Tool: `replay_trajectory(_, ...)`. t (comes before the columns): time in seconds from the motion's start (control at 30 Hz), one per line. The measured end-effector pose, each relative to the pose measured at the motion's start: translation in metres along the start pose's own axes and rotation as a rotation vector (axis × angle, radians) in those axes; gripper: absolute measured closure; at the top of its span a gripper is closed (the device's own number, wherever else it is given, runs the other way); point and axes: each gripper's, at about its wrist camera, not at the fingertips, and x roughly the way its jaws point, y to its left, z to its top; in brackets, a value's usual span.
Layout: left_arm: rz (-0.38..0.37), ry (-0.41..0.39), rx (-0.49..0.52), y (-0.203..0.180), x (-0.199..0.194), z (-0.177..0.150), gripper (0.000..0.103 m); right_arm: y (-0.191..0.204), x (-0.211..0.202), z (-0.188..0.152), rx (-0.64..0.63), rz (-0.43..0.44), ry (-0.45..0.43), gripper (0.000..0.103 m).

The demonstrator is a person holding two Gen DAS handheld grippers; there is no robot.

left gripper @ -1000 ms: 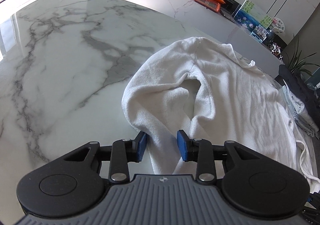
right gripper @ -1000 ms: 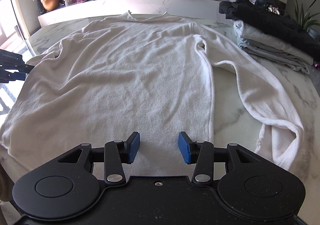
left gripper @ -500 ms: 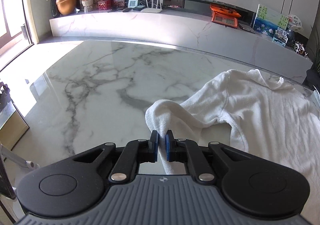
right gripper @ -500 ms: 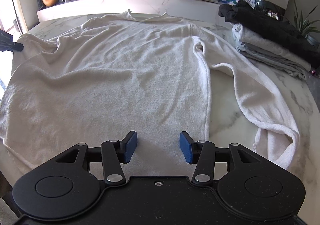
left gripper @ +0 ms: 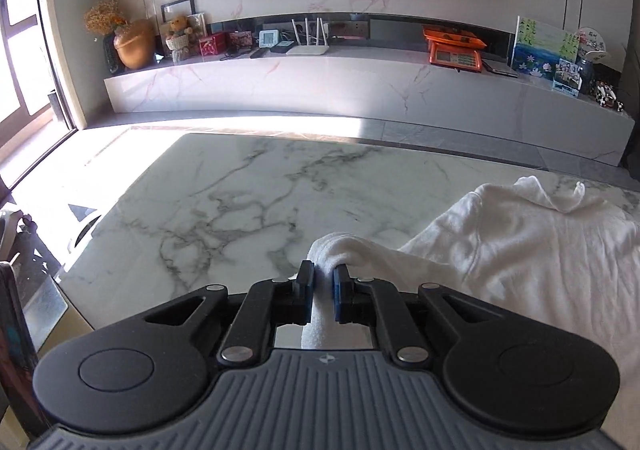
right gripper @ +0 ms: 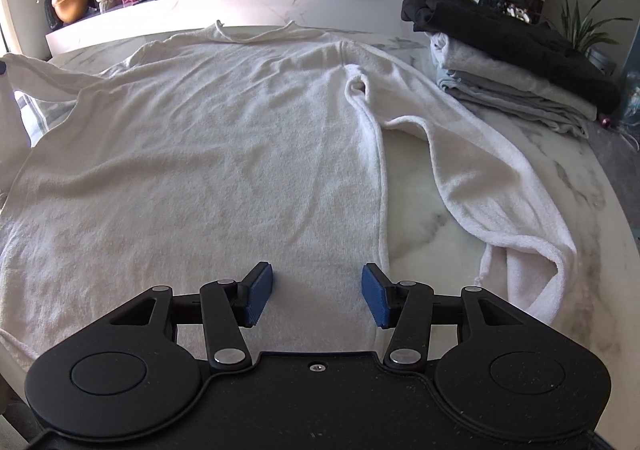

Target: Fold clothes

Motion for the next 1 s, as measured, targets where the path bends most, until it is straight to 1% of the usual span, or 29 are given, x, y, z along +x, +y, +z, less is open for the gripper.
replay_trajectory(0.1, -0.094, 0.04, 0.018, -0.012, 0.009, -0.013, 0.095, 0.0, 0.0, 0.0, 0.0, 0.001, -0.002, 0.055)
replay_trajectory(0.13, -0.127, 0.065, 0.027, -0.017, 0.01, -0.018, 0.095, 0.0, 0.0, 0.0, 0.0, 0.001, -0.002, 0.055)
replay_trajectory(0.17, -0.143, 0.08, 0.033, -0.019, 0.012, -0.021, 0.095, 0.0, 0.0, 0.0, 0.001, 0.001, -0.003, 0.055)
replay_trajectory(0.27, -0.196, 0.159, 0.084, -0.03, 0.017, -0.037, 0.094, 0.0, 0.0, 0.0, 0.003, 0.001, -0.003, 0.054)
replay_trajectory(0.3, -0.219, 0.175, 0.092, -0.031, 0.016, -0.042, 0.087, 0.0, 0.0, 0.0, 0.003, 0.002, -0.003, 0.054)
replay_trajectory(0.37, -0.265, 0.207, 0.106, -0.033, 0.015, -0.051, 0.079, 0.0, 0.0, 0.0, 0.005, 0.002, -0.002, 0.054)
replay_trajectory(0.4, -0.281, 0.191, 0.098, -0.031, 0.009, -0.056, 0.072, 0.0, 0.0, 0.001, 0.006, 0.002, -0.002, 0.054)
replay_trajectory(0.47, -0.266, 0.154, 0.076, -0.026, -0.003, -0.057, 0.064, 0.001, 0.0, 0.001, 0.006, 0.002, -0.001, 0.054)
replay_trajectory(0.6, -0.22, 0.098, 0.026, -0.015, -0.025, -0.054, 0.059, 0.001, 0.0, 0.001, 0.008, 0.002, 0.0, 0.053)
replay_trajectory(0.7, -0.177, 0.134, -0.014, -0.006, -0.033, -0.053, 0.059, 0.001, 0.0, 0.001, 0.01, 0.002, 0.001, 0.053)
replay_trajectory(0.73, -0.147, 0.149, -0.031, -0.005, -0.036, -0.055, 0.059, 0.001, 0.0, 0.001, 0.011, 0.002, 0.002, 0.053)
replay_trajectory(0.8, -0.132, 0.177, -0.069, -0.002, -0.04, -0.061, 0.059, 0.001, 0.0, 0.001, 0.011, 0.002, 0.001, 0.053)
replay_trajectory(0.9, -0.13, 0.214, -0.131, 0.0, -0.045, -0.072, 0.059, 0.0, 0.0, 0.001, 0.011, 0.001, -0.001, 0.053)
replay_trajectory(1.0, -0.071, 0.25, -0.196, 0.004, -0.046, -0.084, 0.059, 0.0, 0.0, 0.001, 0.01, 0.0, -0.001, 0.053)
